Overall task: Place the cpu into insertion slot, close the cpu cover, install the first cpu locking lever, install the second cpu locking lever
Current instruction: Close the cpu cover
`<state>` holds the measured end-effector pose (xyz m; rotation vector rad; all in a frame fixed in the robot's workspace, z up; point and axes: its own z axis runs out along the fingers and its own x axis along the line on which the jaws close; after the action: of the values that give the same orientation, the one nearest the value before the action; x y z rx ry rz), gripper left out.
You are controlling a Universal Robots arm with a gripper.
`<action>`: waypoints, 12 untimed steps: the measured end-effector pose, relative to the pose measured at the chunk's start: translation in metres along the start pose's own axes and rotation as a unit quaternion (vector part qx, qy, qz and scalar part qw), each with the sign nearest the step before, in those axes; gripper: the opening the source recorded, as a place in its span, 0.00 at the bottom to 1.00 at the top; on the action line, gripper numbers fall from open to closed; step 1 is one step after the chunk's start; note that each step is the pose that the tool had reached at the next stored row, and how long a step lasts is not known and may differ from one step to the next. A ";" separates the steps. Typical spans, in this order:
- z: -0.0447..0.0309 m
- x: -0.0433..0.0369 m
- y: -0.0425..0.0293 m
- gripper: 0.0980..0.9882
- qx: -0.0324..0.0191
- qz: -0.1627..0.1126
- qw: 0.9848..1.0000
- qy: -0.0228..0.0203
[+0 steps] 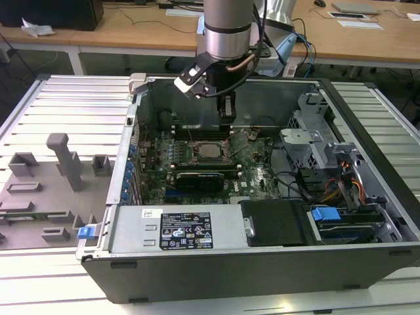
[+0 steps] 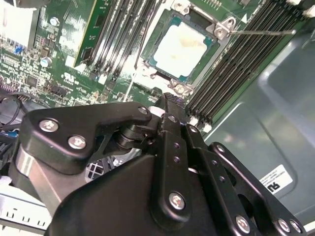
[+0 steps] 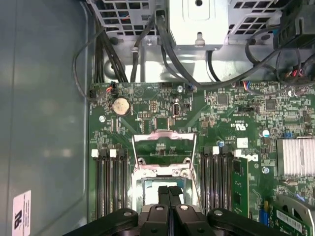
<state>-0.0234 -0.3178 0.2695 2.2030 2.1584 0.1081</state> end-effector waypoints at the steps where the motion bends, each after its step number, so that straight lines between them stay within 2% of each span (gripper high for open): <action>1: 0.0001 0.0000 0.0013 0.01 0.000 0.000 1.000 0.000; 12: 0.0018 0.0004 0.0197 0.01 0.000 0.000 1.000 0.000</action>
<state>-0.0037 -0.3178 0.2695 2.2032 2.1585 0.1079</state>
